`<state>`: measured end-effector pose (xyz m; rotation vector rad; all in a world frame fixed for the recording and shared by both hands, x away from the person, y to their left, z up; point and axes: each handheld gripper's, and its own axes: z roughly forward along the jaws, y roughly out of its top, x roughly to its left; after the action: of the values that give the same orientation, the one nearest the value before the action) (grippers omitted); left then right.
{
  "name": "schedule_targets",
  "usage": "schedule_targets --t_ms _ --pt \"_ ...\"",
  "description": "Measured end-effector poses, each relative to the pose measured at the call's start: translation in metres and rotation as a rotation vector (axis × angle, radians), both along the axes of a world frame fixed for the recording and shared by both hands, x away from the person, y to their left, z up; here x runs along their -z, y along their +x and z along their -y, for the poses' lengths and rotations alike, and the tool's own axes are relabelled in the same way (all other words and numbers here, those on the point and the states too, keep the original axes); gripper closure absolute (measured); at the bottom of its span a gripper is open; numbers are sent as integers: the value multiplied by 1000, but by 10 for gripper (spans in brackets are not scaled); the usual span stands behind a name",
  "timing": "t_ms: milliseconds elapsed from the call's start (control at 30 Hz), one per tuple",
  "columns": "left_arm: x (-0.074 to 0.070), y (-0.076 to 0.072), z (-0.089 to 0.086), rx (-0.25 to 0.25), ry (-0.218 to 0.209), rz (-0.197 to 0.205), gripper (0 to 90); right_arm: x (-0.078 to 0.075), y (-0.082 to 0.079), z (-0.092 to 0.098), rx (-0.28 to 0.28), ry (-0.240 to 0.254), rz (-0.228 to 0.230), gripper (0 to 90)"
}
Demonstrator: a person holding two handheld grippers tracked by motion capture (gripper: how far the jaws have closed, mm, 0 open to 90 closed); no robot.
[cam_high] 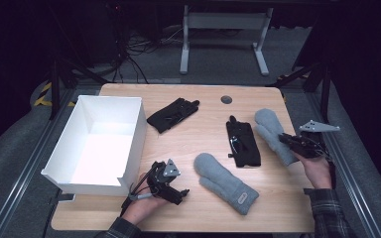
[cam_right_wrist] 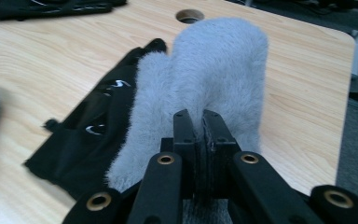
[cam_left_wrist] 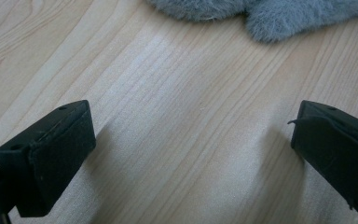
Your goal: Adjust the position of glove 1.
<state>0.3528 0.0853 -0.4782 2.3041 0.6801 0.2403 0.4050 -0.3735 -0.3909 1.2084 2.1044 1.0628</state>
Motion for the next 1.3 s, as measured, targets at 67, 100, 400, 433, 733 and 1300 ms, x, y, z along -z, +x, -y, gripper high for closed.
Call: schedule_targets --t_ms 67,100,400,433,733,1300 --pt "0 0 0 2 0 0 1 -2 -5 -3 -16 7 2 863" --pt "0 0 0 3 0 0 1 -2 -7 -4 -22 15 3 863" --pt "0 0 0 4 0 0 1 -7 -26 -24 -98 12 12 865" --pt "0 0 0 4 0 0 1 -7 -26 -24 -98 12 12 865" --pt "0 0 0 3 -1 -1 1 -11 -46 -45 -185 10 11 867" --pt "0 0 1 3 -2 0 1 -12 -73 -92 -363 24 -5 879"
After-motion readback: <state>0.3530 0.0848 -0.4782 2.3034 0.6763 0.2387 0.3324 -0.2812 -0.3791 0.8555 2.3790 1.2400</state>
